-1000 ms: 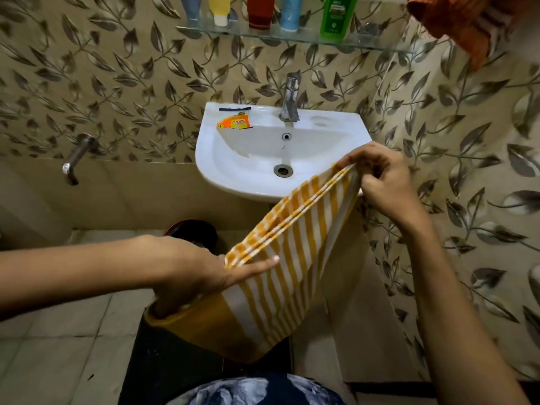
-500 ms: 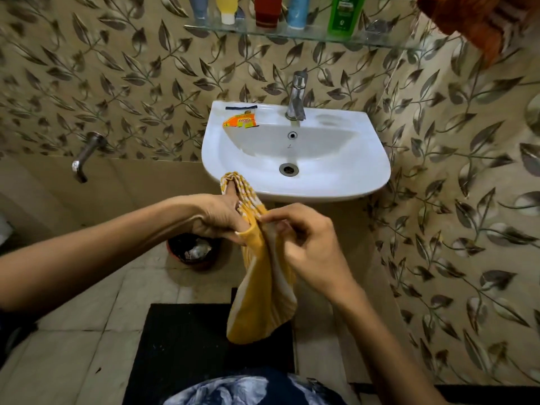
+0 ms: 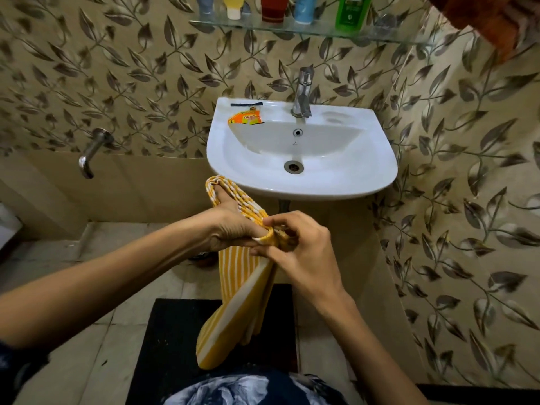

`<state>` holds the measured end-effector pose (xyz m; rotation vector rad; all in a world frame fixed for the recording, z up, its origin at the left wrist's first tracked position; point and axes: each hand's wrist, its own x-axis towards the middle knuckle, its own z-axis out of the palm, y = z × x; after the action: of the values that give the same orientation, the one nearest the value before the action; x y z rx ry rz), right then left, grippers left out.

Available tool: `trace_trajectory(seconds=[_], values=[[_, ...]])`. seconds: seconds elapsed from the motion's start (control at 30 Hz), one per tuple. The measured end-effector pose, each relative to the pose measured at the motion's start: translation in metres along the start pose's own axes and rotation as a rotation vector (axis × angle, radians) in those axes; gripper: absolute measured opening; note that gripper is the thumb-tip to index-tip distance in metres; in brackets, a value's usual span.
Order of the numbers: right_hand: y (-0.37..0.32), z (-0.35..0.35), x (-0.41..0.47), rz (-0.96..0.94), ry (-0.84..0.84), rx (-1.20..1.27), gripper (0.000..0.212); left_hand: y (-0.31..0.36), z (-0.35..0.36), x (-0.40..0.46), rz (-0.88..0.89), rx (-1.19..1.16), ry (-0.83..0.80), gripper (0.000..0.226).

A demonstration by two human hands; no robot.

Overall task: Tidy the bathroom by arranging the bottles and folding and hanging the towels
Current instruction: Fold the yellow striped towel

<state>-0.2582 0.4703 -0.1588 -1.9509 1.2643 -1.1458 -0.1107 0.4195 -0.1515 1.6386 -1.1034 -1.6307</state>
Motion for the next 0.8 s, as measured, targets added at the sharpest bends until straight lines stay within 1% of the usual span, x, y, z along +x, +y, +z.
trace_trajectory(seconds=[0.13,0.27,0.33,0.37,0.43,0.5,0.53,0.57,0.6,0.67,0.73,0.8], values=[[-0.005,-0.017,0.016,-0.091,-0.046,-0.021,0.034,0.01,-0.009,0.003,-0.013,0.031,-0.049,0.131],[-0.012,-0.032,0.025,-0.158,-0.143,-0.01,0.036,0.022,-0.017,-0.009,-0.087,0.258,-0.08,0.14],[-0.012,-0.039,0.028,-0.178,-0.166,-0.034,0.037,0.029,-0.026,-0.022,-0.076,0.412,-0.079,0.146],[-0.009,-0.045,0.029,-0.173,-0.151,-0.038,0.037,0.031,-0.032,-0.028,-0.031,0.508,-0.052,0.144],[-0.002,-0.06,0.032,-0.117,-0.086,0.019,0.035,0.036,-0.046,-0.038,0.123,0.793,0.063,0.123],[0.005,-0.075,0.033,-0.049,-0.037,0.089,0.031,0.036,-0.057,-0.044,0.312,1.078,0.196,0.086],[0.007,-0.079,0.034,-0.024,-0.027,0.115,0.03,0.037,-0.059,-0.047,0.407,1.15,0.226,0.068],[0.007,-0.083,0.036,-0.004,-0.024,0.142,0.029,0.037,-0.06,-0.048,0.492,1.167,0.227,0.056],[0.007,-0.087,0.038,0.01,-0.025,0.166,0.029,0.039,-0.062,-0.049,0.576,1.151,0.215,0.053],[0.004,-0.096,0.045,0.02,-0.026,0.188,0.027,0.045,-0.063,-0.051,0.748,1.1,0.181,0.055],[0.003,-0.11,0.053,0.019,-0.036,0.169,0.024,0.055,-0.064,-0.048,0.907,1.048,0.135,0.049],[0.005,-0.122,0.065,0.034,-0.058,0.114,0.021,0.066,-0.062,-0.043,0.998,0.988,0.109,0.041]])
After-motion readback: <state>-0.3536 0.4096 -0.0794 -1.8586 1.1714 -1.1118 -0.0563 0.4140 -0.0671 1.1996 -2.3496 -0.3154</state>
